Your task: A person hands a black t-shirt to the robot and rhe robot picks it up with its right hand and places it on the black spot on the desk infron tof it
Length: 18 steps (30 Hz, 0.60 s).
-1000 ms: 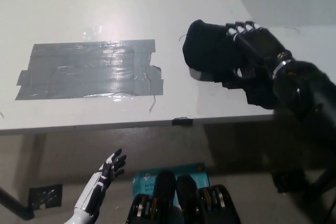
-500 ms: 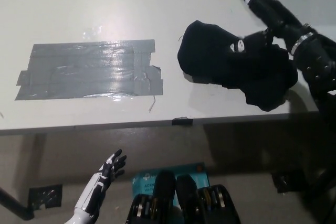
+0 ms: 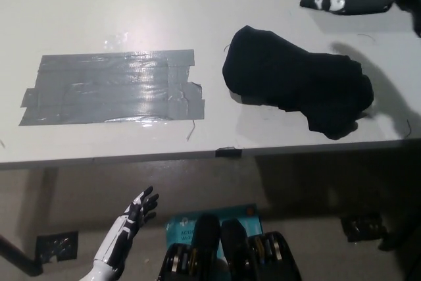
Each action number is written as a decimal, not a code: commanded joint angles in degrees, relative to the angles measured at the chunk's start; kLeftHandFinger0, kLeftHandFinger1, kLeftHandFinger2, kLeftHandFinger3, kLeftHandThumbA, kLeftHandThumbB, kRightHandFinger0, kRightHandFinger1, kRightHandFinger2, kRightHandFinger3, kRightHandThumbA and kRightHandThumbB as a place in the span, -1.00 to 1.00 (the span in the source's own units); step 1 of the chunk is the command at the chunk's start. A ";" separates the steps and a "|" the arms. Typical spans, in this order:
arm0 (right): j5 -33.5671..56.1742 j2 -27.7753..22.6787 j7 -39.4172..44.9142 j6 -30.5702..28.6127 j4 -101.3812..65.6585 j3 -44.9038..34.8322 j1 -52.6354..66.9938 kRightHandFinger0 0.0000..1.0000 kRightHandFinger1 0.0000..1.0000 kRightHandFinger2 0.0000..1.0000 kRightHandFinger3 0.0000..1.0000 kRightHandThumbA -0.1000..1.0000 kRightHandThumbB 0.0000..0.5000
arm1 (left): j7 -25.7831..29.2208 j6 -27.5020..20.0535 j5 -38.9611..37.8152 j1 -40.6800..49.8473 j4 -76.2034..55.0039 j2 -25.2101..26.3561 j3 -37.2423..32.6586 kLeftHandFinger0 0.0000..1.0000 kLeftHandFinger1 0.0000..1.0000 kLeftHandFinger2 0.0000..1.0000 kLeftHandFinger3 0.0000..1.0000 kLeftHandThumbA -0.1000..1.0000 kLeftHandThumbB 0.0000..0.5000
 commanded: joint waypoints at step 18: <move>14.01 9.64 0.02 -12.77 -18.56 -0.97 50.42 1.00 1.00 1.00 1.00 1.00 0.57 | 0.58 0.67 2.11 -2.87 -2.28 1.00 -0.25 1.00 1.00 1.00 1.00 1.00 1.00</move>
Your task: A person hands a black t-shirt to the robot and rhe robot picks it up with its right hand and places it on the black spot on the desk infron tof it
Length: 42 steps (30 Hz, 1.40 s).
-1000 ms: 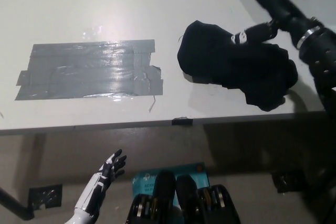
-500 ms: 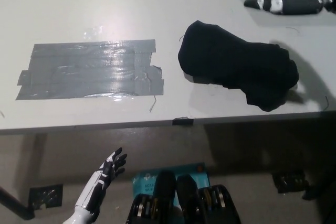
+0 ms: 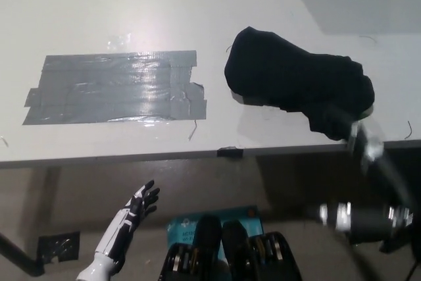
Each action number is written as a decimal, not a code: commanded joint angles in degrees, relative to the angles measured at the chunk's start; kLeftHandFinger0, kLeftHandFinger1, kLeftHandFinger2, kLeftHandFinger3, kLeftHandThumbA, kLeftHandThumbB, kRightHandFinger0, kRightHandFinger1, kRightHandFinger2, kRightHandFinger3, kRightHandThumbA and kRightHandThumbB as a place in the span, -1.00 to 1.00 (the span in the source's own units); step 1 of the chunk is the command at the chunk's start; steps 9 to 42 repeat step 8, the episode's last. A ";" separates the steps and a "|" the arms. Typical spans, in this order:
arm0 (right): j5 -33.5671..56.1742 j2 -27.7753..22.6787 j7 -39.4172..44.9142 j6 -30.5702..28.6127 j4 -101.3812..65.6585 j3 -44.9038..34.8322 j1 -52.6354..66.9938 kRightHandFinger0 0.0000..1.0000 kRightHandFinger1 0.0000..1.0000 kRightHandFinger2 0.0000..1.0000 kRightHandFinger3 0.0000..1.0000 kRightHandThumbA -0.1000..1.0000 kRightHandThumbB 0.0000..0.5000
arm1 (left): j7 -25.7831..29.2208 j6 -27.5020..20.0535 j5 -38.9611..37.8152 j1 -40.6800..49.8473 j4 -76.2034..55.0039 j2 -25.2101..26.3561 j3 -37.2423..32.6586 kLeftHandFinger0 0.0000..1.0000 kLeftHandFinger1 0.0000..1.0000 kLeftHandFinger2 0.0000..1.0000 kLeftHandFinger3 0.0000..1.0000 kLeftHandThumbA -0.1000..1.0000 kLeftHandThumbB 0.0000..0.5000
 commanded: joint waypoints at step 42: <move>2.72 1.77 0.39 -10.75 16.41 1.56 0.57 1.00 1.00 1.00 1.00 1.00 0.28 | 0.70 0.53 1.57 -1.77 -2.37 0.77 -0.09 1.00 1.00 1.00 1.00 1.00 1.00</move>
